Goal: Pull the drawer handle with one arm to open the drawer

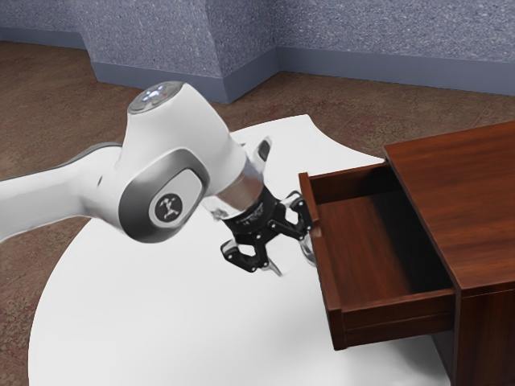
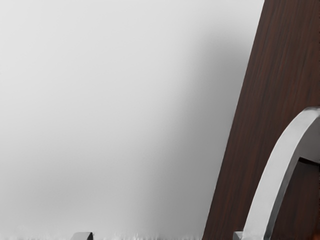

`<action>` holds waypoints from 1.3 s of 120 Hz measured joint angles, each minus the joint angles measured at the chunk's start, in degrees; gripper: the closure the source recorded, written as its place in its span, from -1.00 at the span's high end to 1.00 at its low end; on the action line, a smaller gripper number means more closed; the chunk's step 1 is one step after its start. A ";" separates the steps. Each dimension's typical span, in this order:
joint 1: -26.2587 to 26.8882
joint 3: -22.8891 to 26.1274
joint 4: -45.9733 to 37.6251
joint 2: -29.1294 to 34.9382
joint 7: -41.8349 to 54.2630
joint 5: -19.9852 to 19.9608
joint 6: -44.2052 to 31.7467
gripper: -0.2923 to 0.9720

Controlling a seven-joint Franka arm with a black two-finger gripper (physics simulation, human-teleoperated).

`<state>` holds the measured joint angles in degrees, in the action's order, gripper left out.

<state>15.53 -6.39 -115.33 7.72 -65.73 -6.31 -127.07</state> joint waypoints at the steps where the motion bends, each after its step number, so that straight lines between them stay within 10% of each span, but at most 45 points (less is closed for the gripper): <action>1: 0.04 -0.03 -0.04 0.04 -0.01 0.03 0.00 -0.06; 156: 1.41 -1.36 -3.06 3.89 -1.02 3.90 -0.46 -0.05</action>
<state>16.93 -7.75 -118.38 11.61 -66.75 -2.40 -127.53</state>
